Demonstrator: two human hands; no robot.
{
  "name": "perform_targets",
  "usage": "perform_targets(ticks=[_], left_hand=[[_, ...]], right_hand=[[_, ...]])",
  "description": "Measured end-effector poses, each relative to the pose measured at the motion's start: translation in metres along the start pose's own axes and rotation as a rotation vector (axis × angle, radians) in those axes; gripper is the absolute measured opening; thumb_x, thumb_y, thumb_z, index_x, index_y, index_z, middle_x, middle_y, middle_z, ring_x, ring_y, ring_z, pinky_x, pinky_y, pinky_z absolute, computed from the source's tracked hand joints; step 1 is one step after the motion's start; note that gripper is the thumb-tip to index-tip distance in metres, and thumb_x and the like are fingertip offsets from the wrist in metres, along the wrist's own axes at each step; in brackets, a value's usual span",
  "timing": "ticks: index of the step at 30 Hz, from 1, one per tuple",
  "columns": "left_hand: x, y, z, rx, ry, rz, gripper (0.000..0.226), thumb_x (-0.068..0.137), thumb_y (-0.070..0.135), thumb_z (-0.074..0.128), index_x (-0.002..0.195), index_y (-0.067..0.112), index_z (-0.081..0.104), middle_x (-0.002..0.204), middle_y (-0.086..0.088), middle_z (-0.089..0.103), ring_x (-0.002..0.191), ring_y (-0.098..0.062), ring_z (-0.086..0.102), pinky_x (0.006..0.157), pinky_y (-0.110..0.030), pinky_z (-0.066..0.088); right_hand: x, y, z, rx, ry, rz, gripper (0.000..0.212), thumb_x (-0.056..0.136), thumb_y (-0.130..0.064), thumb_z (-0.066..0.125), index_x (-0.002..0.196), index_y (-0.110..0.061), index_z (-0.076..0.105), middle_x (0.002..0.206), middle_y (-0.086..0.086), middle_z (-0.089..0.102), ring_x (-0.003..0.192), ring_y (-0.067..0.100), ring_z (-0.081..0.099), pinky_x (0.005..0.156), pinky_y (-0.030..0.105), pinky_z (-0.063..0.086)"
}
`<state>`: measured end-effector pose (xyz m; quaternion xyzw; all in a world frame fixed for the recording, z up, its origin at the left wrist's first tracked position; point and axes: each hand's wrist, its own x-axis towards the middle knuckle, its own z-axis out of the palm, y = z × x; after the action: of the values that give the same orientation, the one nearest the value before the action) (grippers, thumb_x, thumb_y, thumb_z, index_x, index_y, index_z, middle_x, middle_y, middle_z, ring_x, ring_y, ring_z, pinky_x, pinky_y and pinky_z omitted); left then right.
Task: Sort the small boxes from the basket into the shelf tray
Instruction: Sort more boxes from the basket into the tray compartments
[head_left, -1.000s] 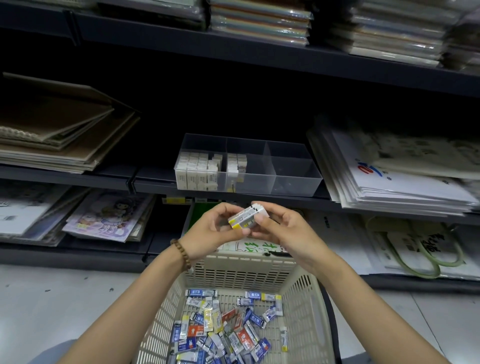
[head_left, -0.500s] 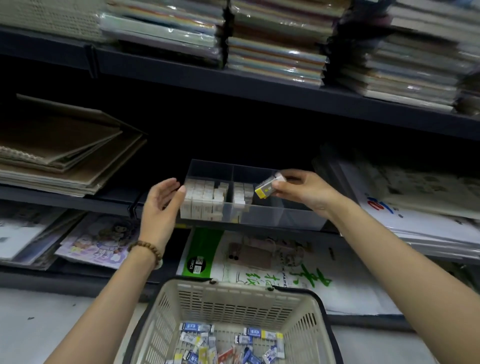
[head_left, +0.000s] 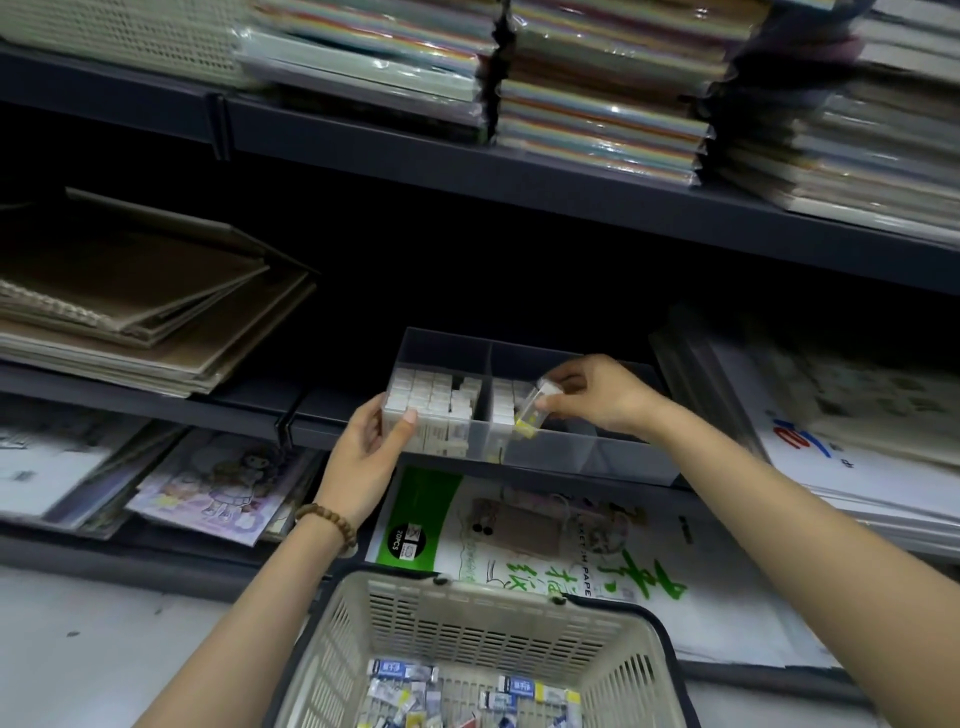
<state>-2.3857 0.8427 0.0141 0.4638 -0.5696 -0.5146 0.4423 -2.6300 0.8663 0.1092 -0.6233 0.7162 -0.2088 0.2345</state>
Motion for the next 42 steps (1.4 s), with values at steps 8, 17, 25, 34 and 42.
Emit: perform_targets(ticks=[8,17,25,34,42], left_hand=[[-0.003,-0.001,0.001,-0.007,-0.021,0.020,0.086,0.070,0.054,0.060,0.143,0.020,0.031,0.147,-0.001,0.038,0.134,-0.013,0.036,0.113,-0.039,0.029],[-0.003,-0.003,0.003,0.013,-0.017,0.025,0.083,0.073,0.054,0.058,0.144,0.024,0.027,0.151,0.000,0.029,0.138,-0.012,0.028,0.108,-0.024,0.026],[-0.028,-0.006,0.004,0.095,-0.013,0.053,0.074,0.084,0.045,0.056,0.146,0.024,0.023,0.151,0.003,0.029,0.135,-0.012,0.032,0.108,-0.027,0.029],[-0.109,-0.086,0.037,0.417,-0.410,-0.150,0.072,0.079,0.053,0.054,0.141,0.024,0.031,0.140,0.006,0.042,0.118,-0.006,0.042,0.094,-0.023,0.037],[-0.143,-0.192,0.145,0.538,-0.812,-0.387,0.047,0.092,0.039,0.052,0.132,0.015,0.045,0.133,-0.004,0.051,0.116,-0.020,0.051,0.090,-0.025,0.043]], right_hand=[[-0.004,-0.003,0.015,0.035,-0.025,0.016,0.046,0.090,-0.030,0.061,0.124,0.000,0.056,0.117,0.015,0.065,0.100,0.019,0.065,0.085,0.023,0.051],[0.007,0.000,0.016,-0.006,-0.128,0.165,0.045,0.091,-0.035,0.059,0.121,-0.002,0.060,0.129,0.011,0.059,0.087,0.009,0.056,0.048,-0.001,0.037],[-0.039,0.007,0.011,0.425,0.151,0.036,0.024,0.094,-0.019,0.056,0.115,-0.010,0.062,0.108,0.005,0.068,0.090,0.012,0.067,0.085,0.023,0.053],[-0.144,0.141,0.093,0.523,0.003,0.368,0.019,0.090,-0.012,0.061,0.107,-0.006,0.064,0.109,0.014,0.068,0.089,0.019,0.065,0.071,0.017,0.053],[-0.195,0.253,0.116,0.261,-0.043,0.450,0.069,0.083,-0.028,0.070,0.141,-0.017,0.034,0.141,-0.002,0.038,0.129,0.015,0.040,0.096,0.018,0.035]])
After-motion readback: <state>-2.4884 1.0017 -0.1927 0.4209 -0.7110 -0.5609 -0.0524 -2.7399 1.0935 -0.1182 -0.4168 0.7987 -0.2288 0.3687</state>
